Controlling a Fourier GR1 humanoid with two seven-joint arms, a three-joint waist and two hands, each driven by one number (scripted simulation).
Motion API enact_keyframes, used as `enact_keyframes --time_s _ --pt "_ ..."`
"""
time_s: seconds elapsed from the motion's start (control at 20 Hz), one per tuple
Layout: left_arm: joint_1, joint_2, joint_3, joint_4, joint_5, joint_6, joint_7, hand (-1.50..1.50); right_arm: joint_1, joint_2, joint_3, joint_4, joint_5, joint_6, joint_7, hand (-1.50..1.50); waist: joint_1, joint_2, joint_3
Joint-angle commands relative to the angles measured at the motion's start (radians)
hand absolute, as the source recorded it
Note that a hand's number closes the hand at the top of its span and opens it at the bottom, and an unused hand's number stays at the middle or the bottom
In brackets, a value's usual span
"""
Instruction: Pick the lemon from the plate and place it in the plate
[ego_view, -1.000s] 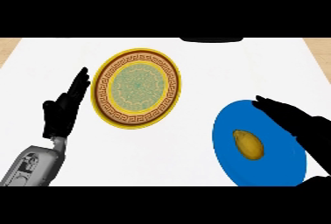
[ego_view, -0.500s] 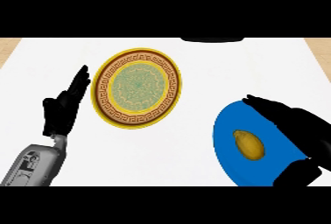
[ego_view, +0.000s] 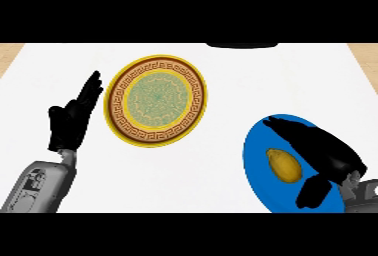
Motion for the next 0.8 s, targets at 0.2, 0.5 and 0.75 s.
enact_keyframes --time_s 0.2,0.5,0.75 --pt "-0.024 -0.054 0.035 0.052 -0.059 -0.012 -0.002 0.0 -0.021 0.119 -0.012 0.086 0.142 0.062 -0.03 -1.5 -0.004 0.0 0.0" --pt "0.022 -0.091 0.054 0.044 -0.087 -0.029 -0.05 0.0 0.034 0.143 -0.067 0.182 0.217 0.06 -0.151 -1.5 -0.003 -0.001 0.0" --pt "-0.02 -0.052 0.105 0.032 -0.057 -0.092 0.003 0.0 0.032 0.141 -0.097 0.199 0.297 -0.033 -0.269 1.5 -0.005 0.0 0.0"
